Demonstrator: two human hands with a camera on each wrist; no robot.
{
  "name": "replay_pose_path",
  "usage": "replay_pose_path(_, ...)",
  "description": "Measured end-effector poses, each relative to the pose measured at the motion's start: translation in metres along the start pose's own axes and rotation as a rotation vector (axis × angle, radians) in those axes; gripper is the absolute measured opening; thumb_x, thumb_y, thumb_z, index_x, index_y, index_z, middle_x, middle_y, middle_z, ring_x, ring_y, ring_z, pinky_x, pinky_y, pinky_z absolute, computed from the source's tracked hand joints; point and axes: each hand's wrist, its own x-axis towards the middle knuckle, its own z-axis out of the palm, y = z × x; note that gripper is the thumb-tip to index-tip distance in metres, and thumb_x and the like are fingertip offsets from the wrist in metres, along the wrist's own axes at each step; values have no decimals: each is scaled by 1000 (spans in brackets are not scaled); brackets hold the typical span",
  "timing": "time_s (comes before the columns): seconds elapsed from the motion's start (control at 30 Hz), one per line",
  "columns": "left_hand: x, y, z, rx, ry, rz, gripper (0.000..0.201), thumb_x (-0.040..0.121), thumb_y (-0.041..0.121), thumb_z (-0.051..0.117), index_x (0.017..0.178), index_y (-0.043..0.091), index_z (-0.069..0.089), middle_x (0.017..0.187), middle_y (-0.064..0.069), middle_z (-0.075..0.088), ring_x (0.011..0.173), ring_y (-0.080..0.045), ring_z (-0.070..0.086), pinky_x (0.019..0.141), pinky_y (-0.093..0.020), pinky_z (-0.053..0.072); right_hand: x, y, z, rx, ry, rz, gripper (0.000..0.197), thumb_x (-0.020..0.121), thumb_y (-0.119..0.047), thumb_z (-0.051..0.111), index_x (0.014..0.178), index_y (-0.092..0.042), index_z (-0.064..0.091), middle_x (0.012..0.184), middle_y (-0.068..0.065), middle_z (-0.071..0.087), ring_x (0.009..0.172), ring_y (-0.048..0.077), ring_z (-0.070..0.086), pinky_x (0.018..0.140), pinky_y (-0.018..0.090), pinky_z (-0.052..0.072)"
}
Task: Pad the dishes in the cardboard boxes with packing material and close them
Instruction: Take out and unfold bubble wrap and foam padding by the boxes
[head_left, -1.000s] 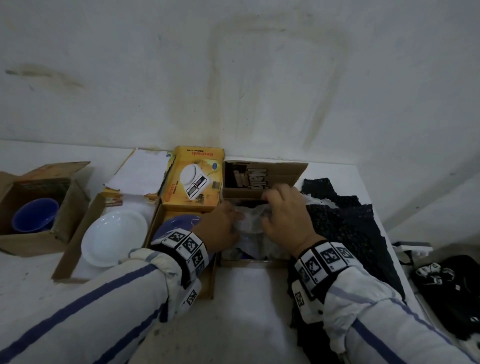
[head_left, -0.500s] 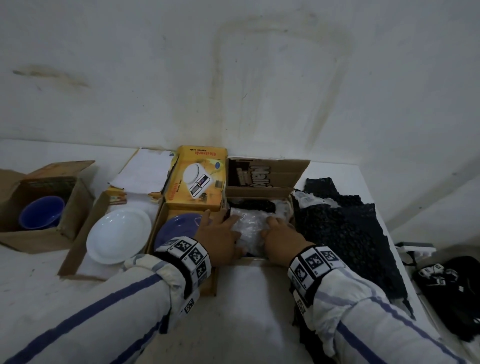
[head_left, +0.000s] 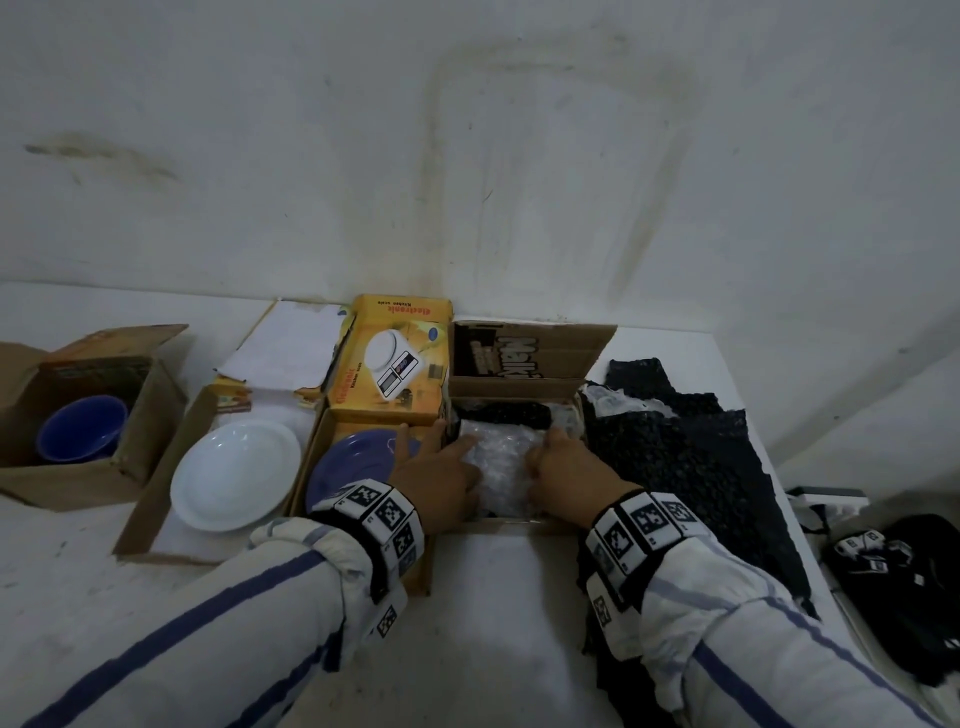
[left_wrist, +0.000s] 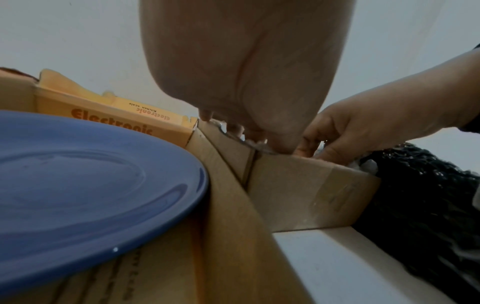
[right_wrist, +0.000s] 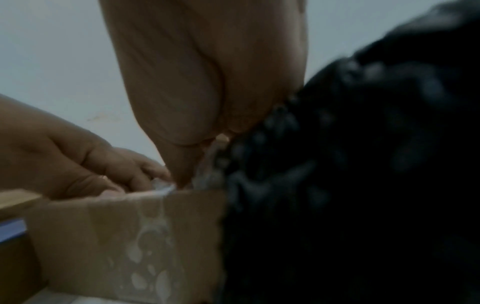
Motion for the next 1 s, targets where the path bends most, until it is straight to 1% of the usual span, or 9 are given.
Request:
replay_pose_path(0.13, -2, -4, 2, -11, 50, 19, 40, 95, 47, 42, 133, 36, 47, 158, 11, 12, 146, -30, -4, 111, -62, -4, -1, 15, -9, 213, 332, 152, 25, 92, -18, 47, 110, -4, 58, 115, 18, 54, 104, 33, 55, 83, 34, 46)
replay_pose_path(0.23, -3, -4, 3, -64, 80, 36, 38, 95, 44, 41, 131, 35, 50, 158, 8, 13, 146, -28, -1, 114, -55, 0, 0, 28, -6, 200, 241, 276, 27, 89, -11, 48, 114, -1, 51, 119, 19, 51, 108, 36, 54, 85, 37, 48)
replay_pose_path(0.33, -3, -3, 4, -92, 92, 44, 37, 96, 40, 40, 128, 28, 54, 158, 6, 13, 147, -28, -1, 116, -50, 3, 0, 32, 1, 203, 176, 320, 26, 94, -11, 41, 117, 0, 47, 122, 21, 47, 108, 36, 53, 86, 37, 46)
replay_pose_path(0.53, -3, -5, 3, -25, 126, 46, 41, 97, 40, 39, 130, 22, 54, 159, 4, 11, 147, -26, 1, 117, -45, 6, -6, 36, 3, 278, 286, 251, 21, 87, -4, 49, 104, 0, 61, 113, 21, 56, 110, 32, 51, 83, 29, 44)
replay_pose_path(0.63, -2, -4, 7, -34, 143, 41, 42, 97, 40, 37, 131, 20, 53, 158, 2, 12, 147, -26, 1, 117, -44, 7, -11, 32, -4, 320, 282, 225, 21, 88, -6, 51, 103, -3, 65, 114, 17, 60, 108, 31, 56, 85, 26, 44)
replay_pose_path(0.73, -1, -2, 7, -50, 122, 30, 45, 96, 39, 39, 135, 18, 46, 158, 1, 12, 147, -28, -1, 117, -44, 7, -9, 20, -6, 202, 162, 161, 27, 94, -14, 45, 109, -4, 64, 116, 13, 64, 110, 28, 58, 91, 28, 44)
replay_pose_path(0.83, -2, 1, 6, -118, 140, 15, 45, 93, 37, 46, 133, 17, 41, 155, -3, 19, 147, -28, 0, 117, -43, 7, -7, 11, -1, 80, 46, 84, 30, 96, -12, 39, 114, -4, 61, 121, 13, 61, 114, 28, 56, 96, 30, 40)
replay_pose_path(0.93, -4, 1, 7, -176, 177, 4, 54, 90, 38, 50, 139, 24, 31, 156, -5, 18, 147, -27, -1, 117, -42, 5, -6, 9, 9, -56, 45, 44, 31, 94, -9, 40, 118, -4, 59, 128, 16, 54, 124, 30, 46, 106, 34, 31)
replay_pose_path(1.0, -5, 2, 8, -110, 142, 21, 62, 93, 39, 45, 148, 32, 16, 158, -2, 15, 147, -30, -3, 116, -47, 2, -8, 10, 9, -100, 84, 83, 32, 92, -5, 41, 122, -2, 53, 134, 20, 43, 122, 35, 43, 99, 38, 39)
